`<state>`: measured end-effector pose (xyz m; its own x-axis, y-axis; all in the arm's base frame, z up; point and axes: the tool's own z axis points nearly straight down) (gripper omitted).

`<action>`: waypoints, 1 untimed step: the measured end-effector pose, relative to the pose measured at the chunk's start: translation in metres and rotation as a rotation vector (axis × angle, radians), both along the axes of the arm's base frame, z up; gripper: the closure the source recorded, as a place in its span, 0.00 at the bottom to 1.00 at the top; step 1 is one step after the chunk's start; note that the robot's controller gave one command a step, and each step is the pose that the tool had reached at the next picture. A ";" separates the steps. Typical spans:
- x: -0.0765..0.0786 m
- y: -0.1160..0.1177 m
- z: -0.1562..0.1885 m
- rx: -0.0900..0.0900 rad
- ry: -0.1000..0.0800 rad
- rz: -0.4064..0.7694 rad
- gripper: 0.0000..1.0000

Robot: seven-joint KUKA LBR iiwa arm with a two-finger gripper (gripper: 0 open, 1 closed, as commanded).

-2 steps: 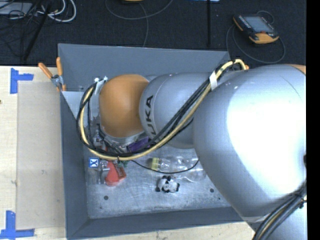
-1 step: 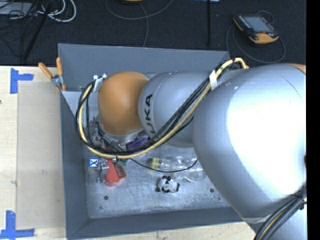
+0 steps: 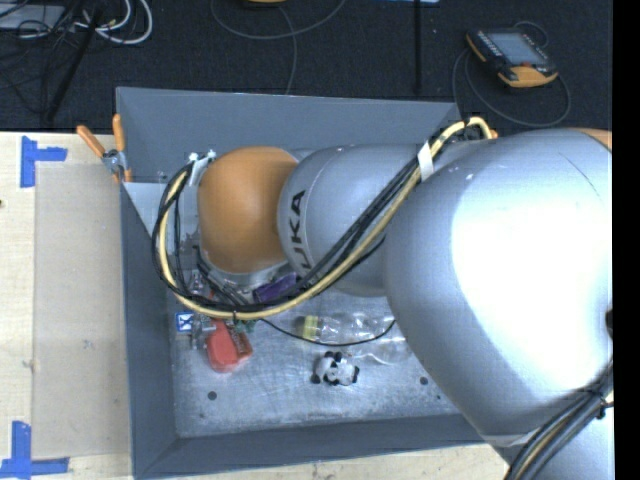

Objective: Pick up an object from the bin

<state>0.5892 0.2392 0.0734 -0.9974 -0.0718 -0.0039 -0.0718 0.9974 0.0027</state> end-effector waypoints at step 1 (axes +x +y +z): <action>0.000 0.000 0.000 0.000 0.000 0.000 1.00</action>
Offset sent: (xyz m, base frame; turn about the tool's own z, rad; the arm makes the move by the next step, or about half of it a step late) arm 0.0001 0.0001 0.0062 0.0000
